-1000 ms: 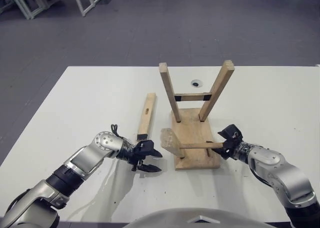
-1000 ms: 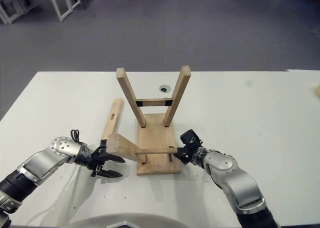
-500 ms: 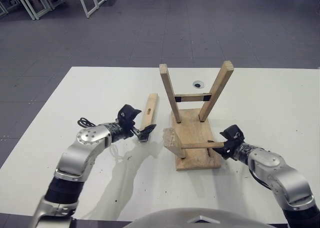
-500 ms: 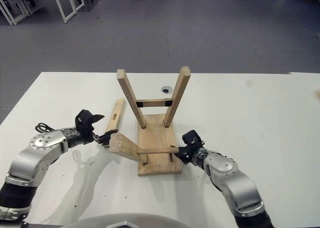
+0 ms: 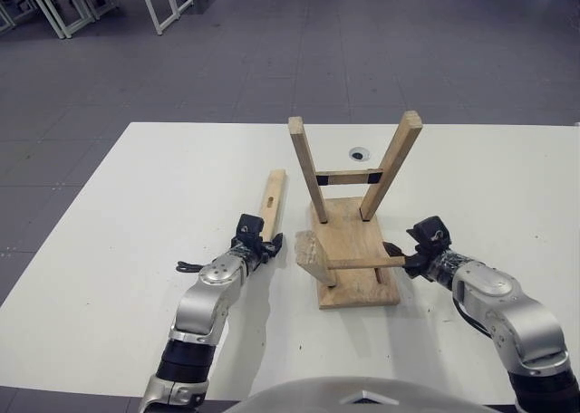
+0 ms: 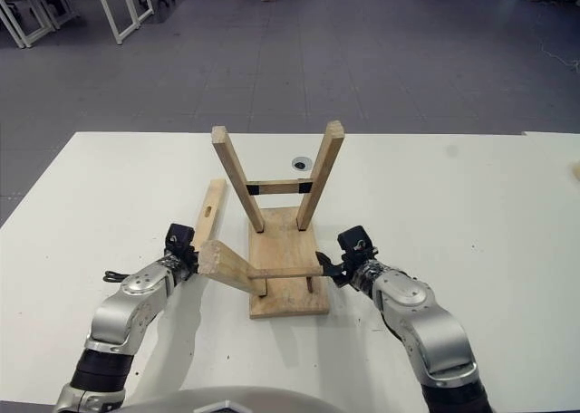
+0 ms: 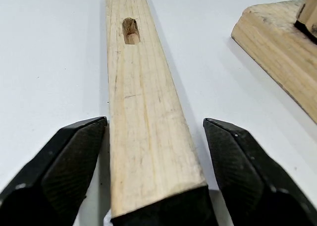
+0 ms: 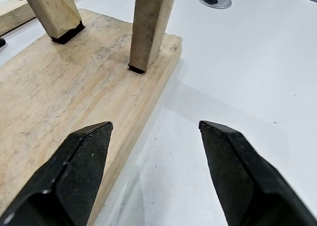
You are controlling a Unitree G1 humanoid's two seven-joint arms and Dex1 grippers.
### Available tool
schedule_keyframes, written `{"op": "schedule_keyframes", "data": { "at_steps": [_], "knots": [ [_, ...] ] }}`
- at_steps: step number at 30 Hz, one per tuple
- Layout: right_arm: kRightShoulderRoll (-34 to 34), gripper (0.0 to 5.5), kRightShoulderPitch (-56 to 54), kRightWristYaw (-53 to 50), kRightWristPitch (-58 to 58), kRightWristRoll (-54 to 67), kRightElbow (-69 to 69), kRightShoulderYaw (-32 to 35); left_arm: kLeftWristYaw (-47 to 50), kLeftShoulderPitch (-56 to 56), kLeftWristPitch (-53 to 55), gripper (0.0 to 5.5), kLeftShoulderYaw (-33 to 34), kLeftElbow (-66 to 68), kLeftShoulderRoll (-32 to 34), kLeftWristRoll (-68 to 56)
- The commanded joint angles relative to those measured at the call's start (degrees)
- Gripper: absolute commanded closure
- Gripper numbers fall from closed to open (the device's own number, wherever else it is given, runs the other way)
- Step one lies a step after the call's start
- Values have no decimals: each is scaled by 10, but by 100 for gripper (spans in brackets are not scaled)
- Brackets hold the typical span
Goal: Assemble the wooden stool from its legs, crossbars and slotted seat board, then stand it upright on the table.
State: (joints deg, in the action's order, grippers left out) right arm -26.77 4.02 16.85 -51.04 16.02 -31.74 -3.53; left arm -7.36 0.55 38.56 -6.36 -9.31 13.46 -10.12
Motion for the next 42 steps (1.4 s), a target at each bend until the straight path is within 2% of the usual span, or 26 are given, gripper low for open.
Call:
{"op": "schedule_keyframes", "data": {
  "at_steps": [1,6,9,10,12,13,15,17,20,25,38,42],
  "knots": [
    [1,228,-34,4,-23,23,-6,52,11,45,1,255,14,13,-12,8],
    [-7,228,-73,23,-45,50,6,98,27,51,-47,336,53,27,-19,16],
    [4,228,-95,26,-63,73,5,116,32,50,-72,345,72,34,-25,15],
    [23,228,-107,35,-88,116,-1,141,31,49,-96,345,92,15,-36,-2],
    [60,228,-140,61,-153,252,-2,215,-12,35,-173,345,155,-53,-64,-94],
    [73,228,-160,69,-186,338,7,254,-37,14,-191,345,206,-92,-70,-178],
    [80,228,-189,65,-223,462,33,300,-69,-28,-187,345,287,-137,-52,-327],
    [75,195,-215,45,-234,554,64,311,-93,-61,-139,345,321,-162,-14,-475],
    [76,146,-273,1,-221,656,114,293,-182,-68,-17,345,283,-172,58,-636],
    [69,146,-343,-56,-193,770,163,222,-272,-95,72,345,229,-128,122,-687],
    [65,146,-399,-66,-121,805,203,128,-343,-132,107,345,133,-95,120,-649],
    [62,229,-400,-69,-110,840,214,124,-360,-121,120,345,128,-86,125,-649]
  ]
}}
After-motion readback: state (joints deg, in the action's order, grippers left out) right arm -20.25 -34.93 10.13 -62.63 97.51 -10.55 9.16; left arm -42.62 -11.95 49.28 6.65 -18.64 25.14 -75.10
